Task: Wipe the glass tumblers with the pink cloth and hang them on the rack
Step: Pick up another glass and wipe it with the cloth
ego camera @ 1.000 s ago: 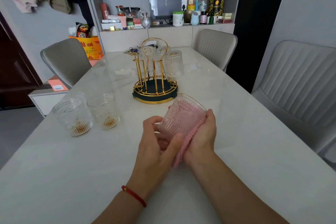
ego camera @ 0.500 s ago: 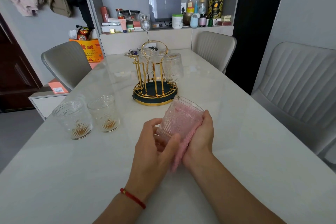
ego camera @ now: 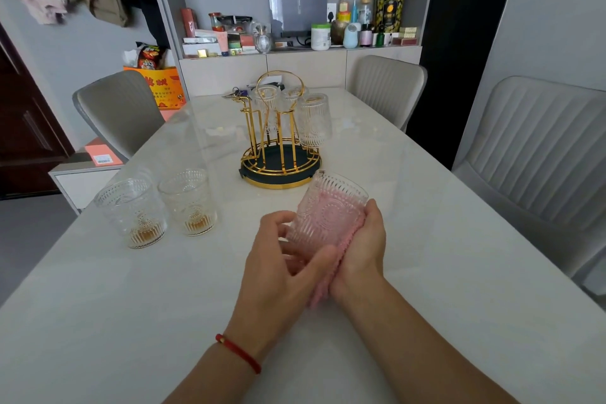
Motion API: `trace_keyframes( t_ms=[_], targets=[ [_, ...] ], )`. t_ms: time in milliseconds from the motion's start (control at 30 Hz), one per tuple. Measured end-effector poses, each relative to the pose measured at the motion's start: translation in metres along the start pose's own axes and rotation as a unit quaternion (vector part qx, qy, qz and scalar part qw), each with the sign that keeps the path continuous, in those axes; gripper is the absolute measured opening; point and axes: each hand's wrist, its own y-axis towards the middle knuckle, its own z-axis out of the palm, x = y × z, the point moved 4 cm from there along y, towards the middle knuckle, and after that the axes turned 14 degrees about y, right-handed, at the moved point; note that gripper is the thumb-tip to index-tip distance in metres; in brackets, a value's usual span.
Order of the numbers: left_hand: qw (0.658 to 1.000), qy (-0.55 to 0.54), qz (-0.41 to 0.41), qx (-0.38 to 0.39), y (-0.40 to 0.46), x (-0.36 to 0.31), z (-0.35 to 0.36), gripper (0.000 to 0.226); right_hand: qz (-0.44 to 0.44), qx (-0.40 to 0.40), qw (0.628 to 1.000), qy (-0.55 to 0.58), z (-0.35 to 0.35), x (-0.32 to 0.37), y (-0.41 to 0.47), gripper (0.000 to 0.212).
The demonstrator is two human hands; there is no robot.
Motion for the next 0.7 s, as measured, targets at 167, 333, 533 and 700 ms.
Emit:
trace_keyframes(
  t_ms=[167,333,533,700],
  targets=[
    [0.998,-0.058,0.004,0.004,0.0019,-0.0049,-0.0075,0.042,0.047,0.04,0.998,-0.012,0.0026,-0.0011,-0.0033,0.079],
    [0.998,0.029,0.042,0.039,0.0015,-0.0011,-0.0087,0.052,0.045,0.022,0.999,-0.002,-0.0007,-0.0022,0.0028,0.081],
    [1.0,-0.007,0.008,-0.019,-0.0023,-0.0083,-0.0058,0.036,-0.011,-0.002,1.0,-0.001,-0.0008,-0.0004,0.0004,0.069],
    [0.997,-0.074,0.008,0.023,0.0052,-0.005,-0.0107,0.037,0.033,0.026,0.999,-0.018,-0.0001,-0.0001,-0.0009,0.08]
  ],
)
